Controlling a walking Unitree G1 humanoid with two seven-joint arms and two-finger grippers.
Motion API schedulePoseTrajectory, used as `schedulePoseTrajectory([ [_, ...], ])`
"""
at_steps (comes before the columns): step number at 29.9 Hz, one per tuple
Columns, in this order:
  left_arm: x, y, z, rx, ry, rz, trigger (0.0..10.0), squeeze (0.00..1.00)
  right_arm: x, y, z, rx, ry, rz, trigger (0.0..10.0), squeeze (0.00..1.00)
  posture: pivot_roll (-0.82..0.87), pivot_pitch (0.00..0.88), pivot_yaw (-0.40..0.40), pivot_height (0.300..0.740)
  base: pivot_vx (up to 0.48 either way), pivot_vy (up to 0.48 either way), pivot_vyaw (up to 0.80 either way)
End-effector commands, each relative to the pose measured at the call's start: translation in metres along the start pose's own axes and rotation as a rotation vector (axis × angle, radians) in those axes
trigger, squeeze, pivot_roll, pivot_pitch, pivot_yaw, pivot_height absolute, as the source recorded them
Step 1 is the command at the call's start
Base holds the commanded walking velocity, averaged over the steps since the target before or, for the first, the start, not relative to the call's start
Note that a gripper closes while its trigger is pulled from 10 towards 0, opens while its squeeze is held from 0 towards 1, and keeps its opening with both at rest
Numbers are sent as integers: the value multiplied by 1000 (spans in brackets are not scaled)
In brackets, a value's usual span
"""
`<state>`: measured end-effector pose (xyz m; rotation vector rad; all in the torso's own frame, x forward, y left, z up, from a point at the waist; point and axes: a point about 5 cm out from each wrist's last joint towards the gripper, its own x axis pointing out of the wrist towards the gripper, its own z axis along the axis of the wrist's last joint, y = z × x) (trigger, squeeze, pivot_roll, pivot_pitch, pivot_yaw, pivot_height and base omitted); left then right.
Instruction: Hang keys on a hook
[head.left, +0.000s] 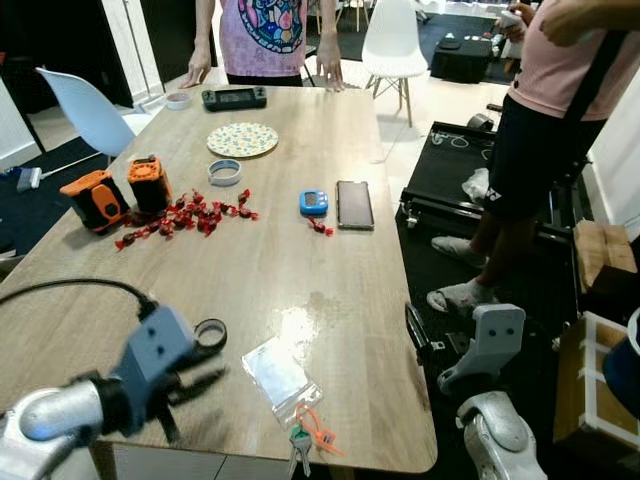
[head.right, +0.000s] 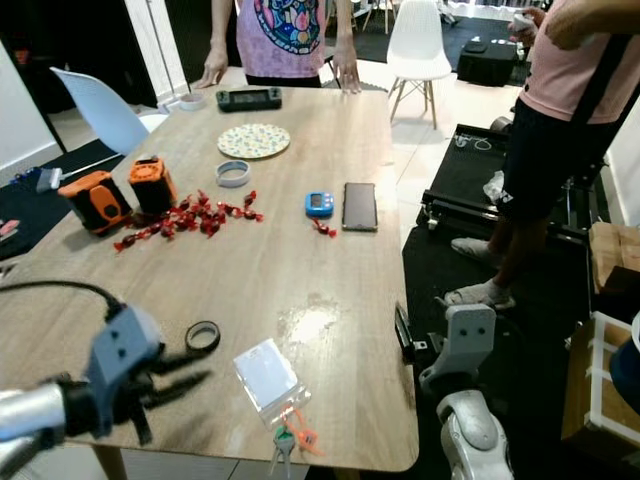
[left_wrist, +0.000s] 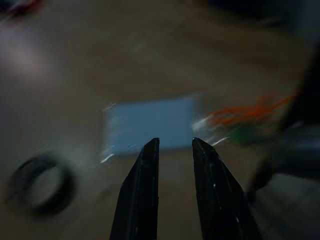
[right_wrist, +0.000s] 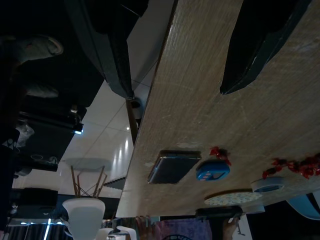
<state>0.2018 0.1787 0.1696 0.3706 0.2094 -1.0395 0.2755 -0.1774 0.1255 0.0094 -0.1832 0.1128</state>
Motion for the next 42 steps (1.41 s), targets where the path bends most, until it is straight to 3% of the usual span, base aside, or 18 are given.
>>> schedulePoseTrajectory([
  [1,9,-12,0,-12,8,-73,10000,0,-3,-8,-5,-4,29,-23,10000,0,92,148,19,740,0,0,0],
  [4,25,-18,3,6,1,-99,10000,0,-3,-9,-6,-7,31,-25,10000,0,91,147,19,740,0,0,0],
  [6,43,-21,7,67,3,-113,10000,0,-4,-8,-6,-8,33,-23,10000,0,86,146,20,740,0,0,0],
  [12,56,-21,8,78,3,-111,10000,0,-4,-8,-6,-11,32,-25,10000,0,75,147,25,740,0,0,0],
  [20,60,-17,-13,49,67,-93,10000,0,-5,-10,-5,-14,32,-29,10000,0,67,152,22,740,0,0,0],
  [23,58,-23,-18,29,76,-125,10000,0,-5,-11,-5,-16,32,-27,10000,0,65,156,16,740,0,0,0],
  [31,52,-34,-23,1,77,-173,10000,0,-5,-12,-4,-19,33,-21,10000,0,70,162,5,740,0,0,0],
  [39,51,-33,-26,-3,80,-157,9961,0,-4,-9,-3,-16,31,-14,10000,0,73,162,1,740,0,0,0],
  [41,51,-31,-27,-6,80,-150,8078,0,-3,-8,-3,-13,29,-11,10000,0,70,162,2,740,0,0,0],
  [42,51,-31,-27,-6,80,-150,8078,0,-3,-8,-3,-13,29,-11,10000,0,70,162,2,740,0,0,0],
])
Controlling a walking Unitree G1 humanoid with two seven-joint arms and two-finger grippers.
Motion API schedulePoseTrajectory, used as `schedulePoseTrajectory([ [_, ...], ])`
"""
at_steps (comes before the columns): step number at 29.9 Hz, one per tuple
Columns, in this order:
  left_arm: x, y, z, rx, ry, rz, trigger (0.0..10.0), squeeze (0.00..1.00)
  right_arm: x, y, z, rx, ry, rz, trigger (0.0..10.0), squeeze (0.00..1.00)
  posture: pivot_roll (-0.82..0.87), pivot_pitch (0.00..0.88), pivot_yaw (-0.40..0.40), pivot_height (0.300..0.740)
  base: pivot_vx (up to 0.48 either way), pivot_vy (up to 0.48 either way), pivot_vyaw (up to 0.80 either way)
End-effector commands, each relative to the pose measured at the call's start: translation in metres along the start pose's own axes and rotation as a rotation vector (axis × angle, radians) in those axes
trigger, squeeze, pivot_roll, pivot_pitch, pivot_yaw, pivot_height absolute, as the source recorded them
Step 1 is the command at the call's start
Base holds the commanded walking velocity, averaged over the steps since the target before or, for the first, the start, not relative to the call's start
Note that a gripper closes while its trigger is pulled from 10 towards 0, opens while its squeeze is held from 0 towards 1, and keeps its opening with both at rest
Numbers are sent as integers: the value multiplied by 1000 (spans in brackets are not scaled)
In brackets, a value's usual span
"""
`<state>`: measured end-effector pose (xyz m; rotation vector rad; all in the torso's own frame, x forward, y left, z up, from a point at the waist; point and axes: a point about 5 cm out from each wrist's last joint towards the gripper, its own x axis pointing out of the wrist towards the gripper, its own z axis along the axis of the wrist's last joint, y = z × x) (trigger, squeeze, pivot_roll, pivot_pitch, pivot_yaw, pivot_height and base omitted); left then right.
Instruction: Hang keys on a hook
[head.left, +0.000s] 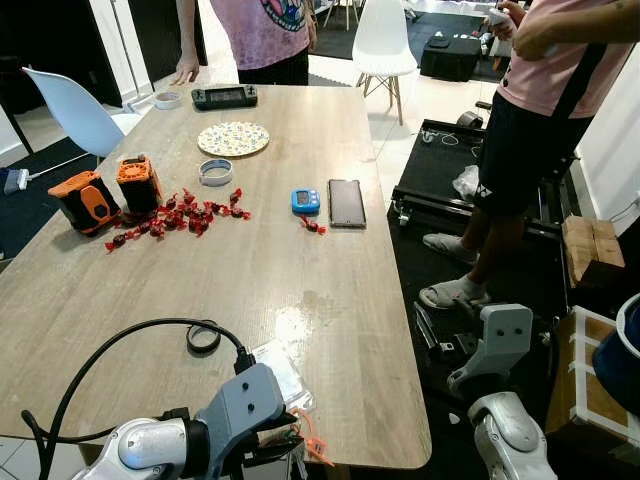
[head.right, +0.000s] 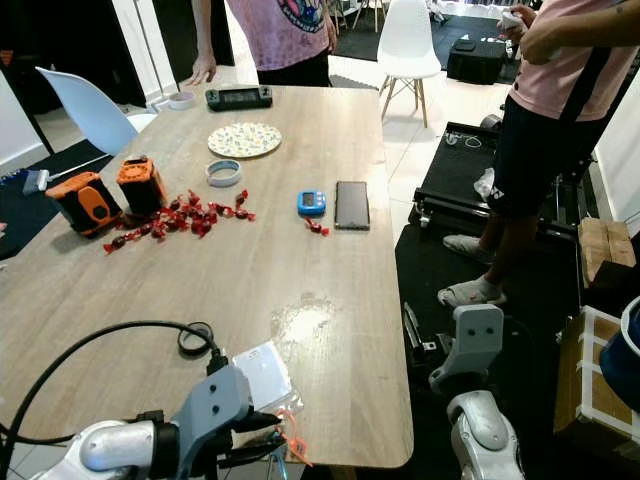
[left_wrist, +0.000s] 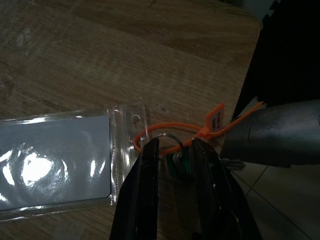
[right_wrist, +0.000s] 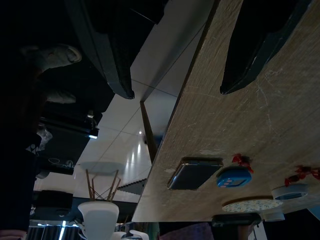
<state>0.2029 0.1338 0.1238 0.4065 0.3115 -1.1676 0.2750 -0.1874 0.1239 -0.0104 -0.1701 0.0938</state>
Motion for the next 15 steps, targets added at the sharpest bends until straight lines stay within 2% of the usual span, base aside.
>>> schedulePoseTrajectory([
  [1,-1,-1,-4,-10,0,-1,5412,0,-1,2,-1,8,14,8,10000,0,70,162,2,740,0,0,0],
  [3,-1,-1,-4,-11,1,1,5412,0,-1,2,-1,9,14,8,10000,0,70,162,2,740,0,0,0],
  [4,-1,0,-4,-12,1,3,3804,0,-1,2,-2,10,14,8,10000,0,69,162,3,740,0,0,0],
  [5,-2,1,-4,-14,1,7,1137,0,-2,3,-2,11,14,9,10000,0,69,162,3,740,0,0,0],
  [7,-2,1,-5,-15,0,8,1137,0,-2,3,-2,12,14,10,10000,0,69,162,3,740,0,0,0],
  [8,-2,1,-5,-16,1,10,0,0,-2,3,-2,12,15,10,10000,0,69,162,3,740,0,0,0],
  [13,-2,4,-5,-16,-1,26,0,0,-1,4,-2,15,14,17,10000,0,69,160,0,740,0,0,0],
  [14,-3,5,-4,-14,-4,34,941,0,0,4,-2,14,14,17,10000,0,69,160,0,740,0,0,0],
  [15,-3,6,-3,-12,-7,41,941,0,0,5,-1,14,14,18,10000,0,69,160,0,740,0,0,0],
])
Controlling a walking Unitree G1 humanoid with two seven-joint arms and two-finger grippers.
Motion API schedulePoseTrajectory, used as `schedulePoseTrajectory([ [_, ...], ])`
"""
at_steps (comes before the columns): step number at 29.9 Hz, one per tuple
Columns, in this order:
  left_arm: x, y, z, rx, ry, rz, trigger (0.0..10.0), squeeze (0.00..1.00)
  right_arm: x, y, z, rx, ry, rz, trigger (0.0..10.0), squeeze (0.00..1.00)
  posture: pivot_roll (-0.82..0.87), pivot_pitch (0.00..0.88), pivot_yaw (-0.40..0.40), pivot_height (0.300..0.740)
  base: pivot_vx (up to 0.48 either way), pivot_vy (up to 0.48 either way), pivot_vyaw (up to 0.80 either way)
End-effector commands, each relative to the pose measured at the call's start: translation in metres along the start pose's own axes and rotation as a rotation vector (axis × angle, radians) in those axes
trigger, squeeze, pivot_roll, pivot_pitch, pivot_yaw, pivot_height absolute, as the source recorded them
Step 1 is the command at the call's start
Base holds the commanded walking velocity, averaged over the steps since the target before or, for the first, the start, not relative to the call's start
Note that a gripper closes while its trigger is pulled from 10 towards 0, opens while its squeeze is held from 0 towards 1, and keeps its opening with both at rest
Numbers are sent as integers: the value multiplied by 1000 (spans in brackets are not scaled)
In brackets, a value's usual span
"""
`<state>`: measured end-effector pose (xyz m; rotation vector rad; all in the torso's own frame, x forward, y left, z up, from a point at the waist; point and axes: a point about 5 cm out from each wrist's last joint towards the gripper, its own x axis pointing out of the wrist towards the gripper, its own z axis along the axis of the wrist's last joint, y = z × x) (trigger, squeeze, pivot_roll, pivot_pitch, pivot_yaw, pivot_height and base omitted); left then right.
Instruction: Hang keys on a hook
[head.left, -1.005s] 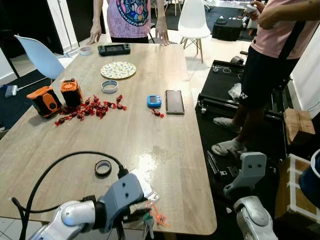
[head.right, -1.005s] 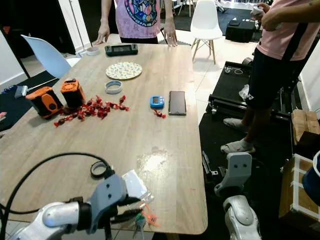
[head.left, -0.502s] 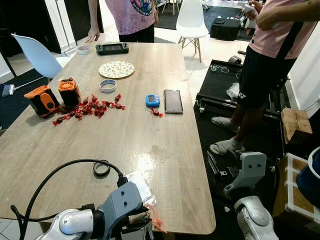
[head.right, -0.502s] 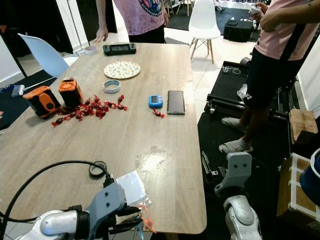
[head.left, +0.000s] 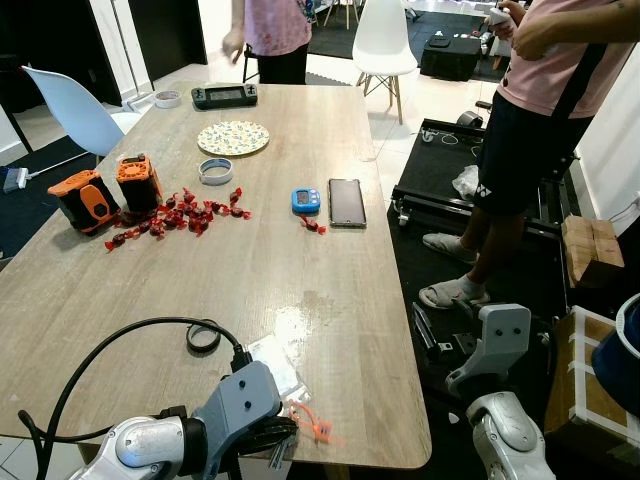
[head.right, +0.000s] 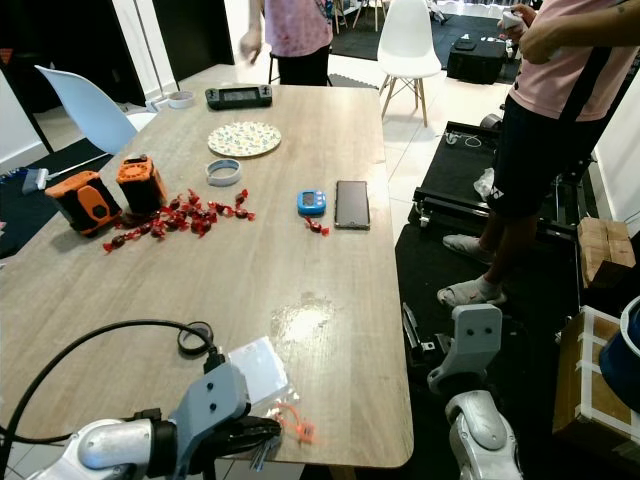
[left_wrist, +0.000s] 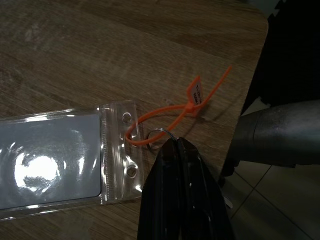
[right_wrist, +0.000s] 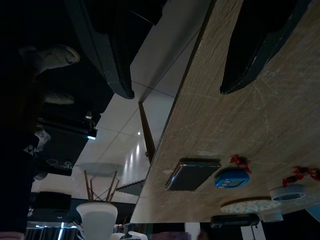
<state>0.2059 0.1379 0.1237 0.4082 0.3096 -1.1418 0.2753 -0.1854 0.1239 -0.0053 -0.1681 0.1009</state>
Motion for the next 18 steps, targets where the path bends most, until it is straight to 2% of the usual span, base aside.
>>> schedulePoseTrajectory([
  [1,-1,1,-2,-9,-9,15,941,0,0,3,-1,8,12,11,10000,0,69,160,0,740,0,0,0],
  [2,-1,2,-1,-8,-11,19,2588,0,0,3,-1,8,12,12,10000,0,69,160,0,740,0,0,0],
  [3,-2,6,2,-5,-27,46,10000,0,0,3,-1,8,12,13,10000,0,74,156,-3,740,0,0,0],
  [7,-11,28,33,-46,-208,168,10000,0,2,4,-1,9,11,20,10000,0,75,155,-4,740,0,0,0],
  [8,-15,34,46,-72,-286,193,10000,0,2,4,-1,9,10,21,10000,0,75,155,-4,740,0,0,0],
  [10,-17,36,51,-81,-319,203,10000,0,3,4,-1,9,10,22,10000,0,75,155,-4,740,0,0,0],
  [12,-22,44,68,-140,-440,239,10000,0,3,4,-1,10,10,23,10000,0,79,148,-6,740,0,0,0],
  [13,-27,52,84,-193,-566,278,10000,0,4,5,-2,11,10,25,10000,0,79,146,-4,740,0,0,0],
  [14,-27,52,84,-193,-566,278,10000,0,4,5,-2,11,10,25,10000,0,79,146,-4,740,0,0,0],
  [18,-36,70,110,-248,-739,399,10000,0,5,6,-2,13,8,26,10000,0,78,145,-4,740,0,0,0],
])
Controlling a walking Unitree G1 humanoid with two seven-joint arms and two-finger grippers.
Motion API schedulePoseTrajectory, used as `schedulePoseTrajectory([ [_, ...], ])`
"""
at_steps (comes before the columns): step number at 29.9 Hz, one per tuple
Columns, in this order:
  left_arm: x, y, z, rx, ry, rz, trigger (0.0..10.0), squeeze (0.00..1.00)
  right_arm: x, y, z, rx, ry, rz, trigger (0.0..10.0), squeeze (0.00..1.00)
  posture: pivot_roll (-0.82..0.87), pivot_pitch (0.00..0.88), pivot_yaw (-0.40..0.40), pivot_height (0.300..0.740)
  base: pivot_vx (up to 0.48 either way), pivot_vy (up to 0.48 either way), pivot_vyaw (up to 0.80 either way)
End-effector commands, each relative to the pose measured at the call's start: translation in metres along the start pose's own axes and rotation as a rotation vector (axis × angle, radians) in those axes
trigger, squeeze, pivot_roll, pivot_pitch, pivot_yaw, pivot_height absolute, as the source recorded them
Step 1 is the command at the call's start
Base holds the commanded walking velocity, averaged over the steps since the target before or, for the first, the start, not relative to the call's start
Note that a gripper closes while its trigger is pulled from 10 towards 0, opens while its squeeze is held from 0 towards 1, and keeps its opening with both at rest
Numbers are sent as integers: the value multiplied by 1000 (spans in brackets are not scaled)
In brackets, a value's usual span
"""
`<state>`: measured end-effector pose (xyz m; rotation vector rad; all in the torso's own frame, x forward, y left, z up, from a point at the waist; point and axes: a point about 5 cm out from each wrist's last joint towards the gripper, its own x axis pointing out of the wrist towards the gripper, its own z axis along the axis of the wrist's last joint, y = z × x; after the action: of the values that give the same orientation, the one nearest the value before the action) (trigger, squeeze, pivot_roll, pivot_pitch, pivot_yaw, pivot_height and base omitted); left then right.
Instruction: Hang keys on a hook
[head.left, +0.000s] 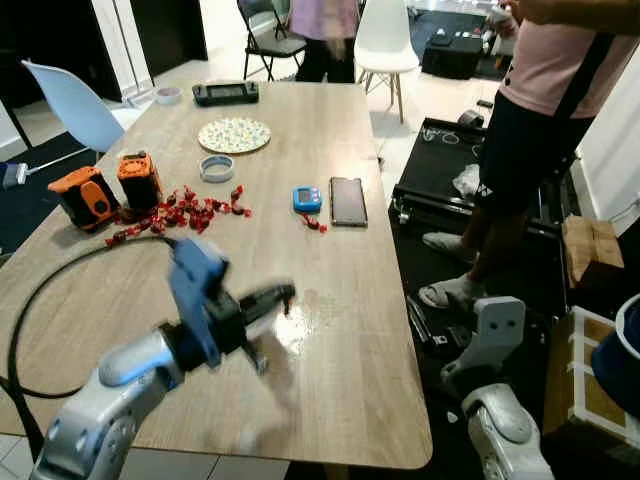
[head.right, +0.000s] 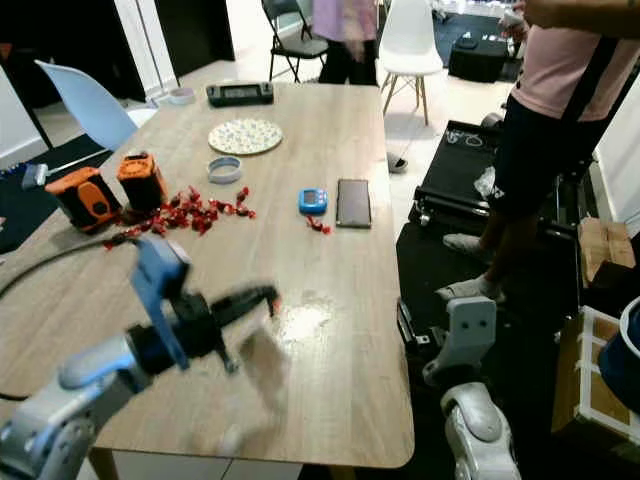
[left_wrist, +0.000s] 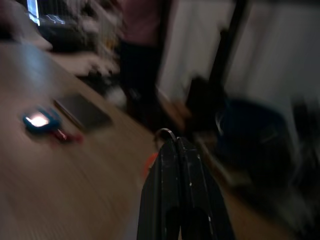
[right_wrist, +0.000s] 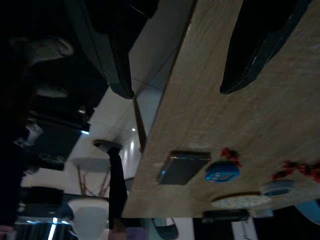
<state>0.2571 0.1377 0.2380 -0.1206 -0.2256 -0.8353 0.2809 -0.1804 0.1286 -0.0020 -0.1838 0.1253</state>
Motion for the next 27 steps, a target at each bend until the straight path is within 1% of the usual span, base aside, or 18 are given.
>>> schedulePoseTrajectory([
  [1,2,4,10,-29,-66,56,10000,0,-2,2,-5,8,24,2,10000,0,78,145,-4,740,0,0,0],
  [2,2,4,10,-29,-66,56,10000,0,-2,2,-5,8,24,2,10000,0,78,145,-4,740,0,0,0],
  [4,9,10,23,-49,-140,117,10000,0,-2,2,-6,9,25,2,10000,0,78,146,-4,740,0,0,0],
  [5,9,10,23,-49,-140,117,10000,0,-2,2,-6,9,25,2,10000,0,78,146,-4,740,0,0,0],
  [6,12,13,30,-54,-171,159,10000,0,-2,2,-6,9,25,1,10000,0,78,147,-2,740,0,0,0],
  [8,18,24,37,12,-177,310,10000,0,-2,2,-6,11,24,0,10000,0,77,148,0,740,0,0,0],
  [9,20,30,37,76,-157,384,10000,0,-1,3,-6,12,23,0,10000,0,79,147,-1,740,0,0,0],
  [11,19,39,36,132,-143,510,10000,0,0,5,-5,14,20,-1,10000,0,79,147,-1,740,0,0,0],
  [12,17,47,35,160,-141,625,10000,0,1,6,-5,15,17,-2,10000,0,79,147,-1,740,0,0,0],
  [13,17,47,35,160,-141,625,10000,0,1,6,-5,15,17,-2,10000,0,79,147,-1,740,0,0,0],
  [14,16,49,35,162,-140,657,10000,0,1,6,-5,16,16,-2,10000,0,79,147,-1,740,0,0,0],
  [15,13,53,35,189,-141,730,10000,0,2,6,-3,16,9,-11,10000,0,79,147,-1,740,0,0,0],
  [16,13,53,35,189,-141,730,10000,0,2,6,-3,16,9,-11,10000,0,79,147,-1,740,0,0,0],
  [18,14,51,32,246,-125,749,10000,0,5,7,2,28,-19,-25,10000,0,81,149,-2,740,0,0,0],
  [22,16,47,30,240,-114,718,10000,0,8,7,7,34,-41,-27,10000,0,81,149,-2,740,0,0,0],
  [23,17,43,28,258,-103,671,10000,0,10,7,11,35,-56,-24,10000,0,82,150,-2,740,0,0,0],
  [25,18,42,27,268,-100,658,10000,0,10,7,12,34,-59,-24,10000,0,82,150,-2,740,0,0,0],
  [27,19,34,25,260,-93,583,10000,0,10,7,14,35,-64,-23,10000,0,81,150,-2,740,0,0,0],
])
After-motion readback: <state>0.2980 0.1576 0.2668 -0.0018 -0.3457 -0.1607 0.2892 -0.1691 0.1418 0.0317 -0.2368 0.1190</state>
